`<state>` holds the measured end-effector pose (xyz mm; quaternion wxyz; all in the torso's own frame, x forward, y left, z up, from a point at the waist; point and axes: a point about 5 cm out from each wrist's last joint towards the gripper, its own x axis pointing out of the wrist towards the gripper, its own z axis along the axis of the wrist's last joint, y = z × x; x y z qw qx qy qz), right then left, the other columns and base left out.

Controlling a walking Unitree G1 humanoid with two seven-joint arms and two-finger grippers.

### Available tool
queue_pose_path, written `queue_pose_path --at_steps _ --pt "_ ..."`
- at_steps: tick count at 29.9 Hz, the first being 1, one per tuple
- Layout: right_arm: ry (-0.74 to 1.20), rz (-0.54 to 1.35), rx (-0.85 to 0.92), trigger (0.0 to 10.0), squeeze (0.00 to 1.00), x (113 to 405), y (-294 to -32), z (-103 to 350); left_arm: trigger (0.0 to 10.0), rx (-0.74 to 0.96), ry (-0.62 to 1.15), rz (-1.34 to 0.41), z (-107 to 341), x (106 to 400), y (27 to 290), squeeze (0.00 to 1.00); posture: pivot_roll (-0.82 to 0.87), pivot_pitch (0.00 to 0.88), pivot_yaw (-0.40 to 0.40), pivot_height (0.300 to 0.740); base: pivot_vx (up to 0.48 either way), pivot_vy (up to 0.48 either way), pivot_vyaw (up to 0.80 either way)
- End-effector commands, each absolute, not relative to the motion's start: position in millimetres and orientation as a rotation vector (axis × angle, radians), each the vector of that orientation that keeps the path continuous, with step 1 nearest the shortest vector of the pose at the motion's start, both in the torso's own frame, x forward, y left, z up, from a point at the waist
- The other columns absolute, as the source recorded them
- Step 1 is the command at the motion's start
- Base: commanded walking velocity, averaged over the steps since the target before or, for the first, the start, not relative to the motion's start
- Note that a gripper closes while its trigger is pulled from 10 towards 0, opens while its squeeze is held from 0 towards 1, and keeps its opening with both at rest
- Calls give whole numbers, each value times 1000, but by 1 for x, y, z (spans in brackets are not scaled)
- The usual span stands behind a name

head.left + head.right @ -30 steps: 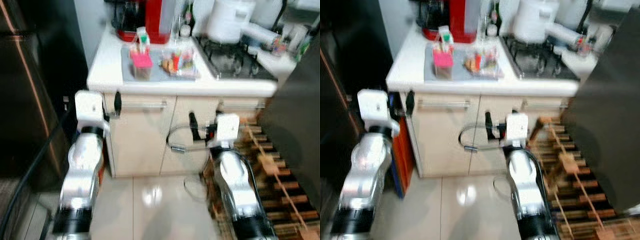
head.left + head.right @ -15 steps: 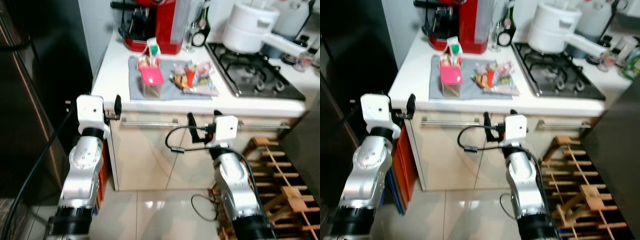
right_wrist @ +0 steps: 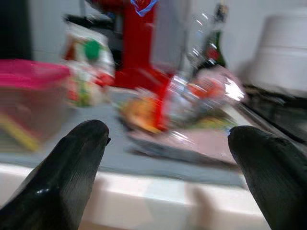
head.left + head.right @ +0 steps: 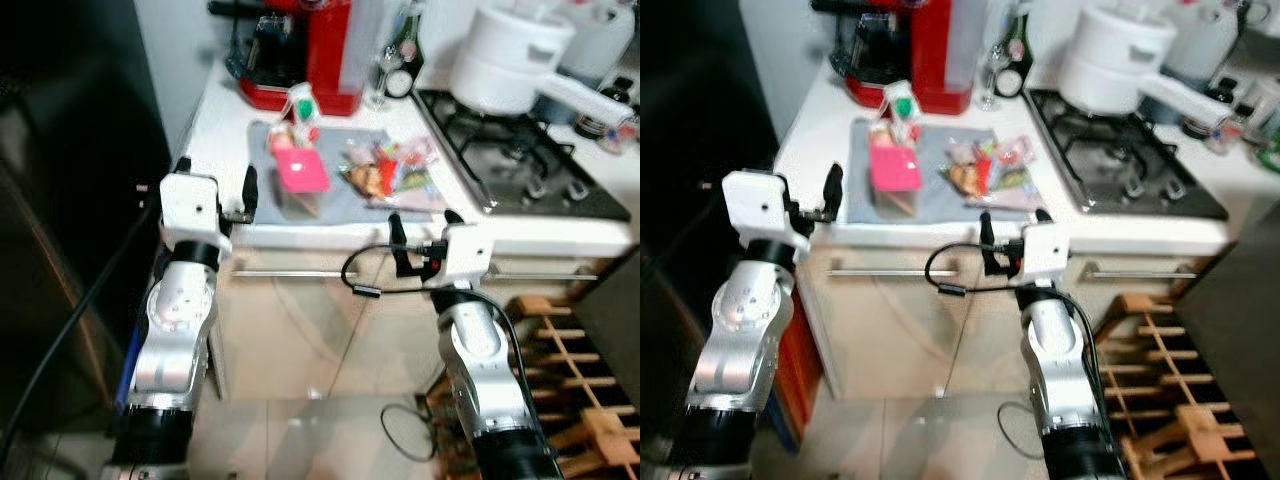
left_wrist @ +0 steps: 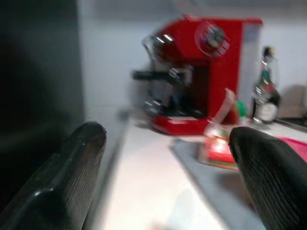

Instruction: Restocking fridge

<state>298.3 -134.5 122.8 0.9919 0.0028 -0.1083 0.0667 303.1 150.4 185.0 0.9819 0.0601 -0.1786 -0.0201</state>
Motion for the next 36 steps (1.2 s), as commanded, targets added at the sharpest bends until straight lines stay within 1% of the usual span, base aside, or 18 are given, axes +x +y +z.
queue_pose_path --at_steps 1,4,10,14,20,26,30,36 --pt "-257 126 14 10000 0 299 -136 133 10000 134 -389 -49 191 302 149 0 -4 0 -52 740 0 480 0" --pt "-254 124 23 10000 0 301 -135 133 10000 157 -379 -42 190 303 146 0 -4 0 -53 740 0 160 0" --pt "-212 136 109 10000 0 315 -124 141 10000 134 -348 -42 186 306 146 0 -8 0 -47 740 0 0 0" --pt "-182 123 109 10000 0 324 -122 141 10000 137 -339 -56 185 307 143 0 -3 0 -47 740 0 0 0" --pt "-211 69 101 10000 0 334 -129 151 10000 166 -328 -68 185 306 143 0 11 0 -52 740 0 0 0" --pt "-213 110 76 10000 0 338 -119 153 10000 161 -316 -84 181 303 139 0 10 0 -57 740 0 0 0" --pt "-174 133 99 10000 0 345 -113 150 10000 206 -334 -125 183 299 132 0 33 0 -70 740 0 0 0" --pt "-156 124 119 10000 0 351 -110 148 10000 260 -325 -137 182 293 138 0 83 0 -85 740 0 0 0"
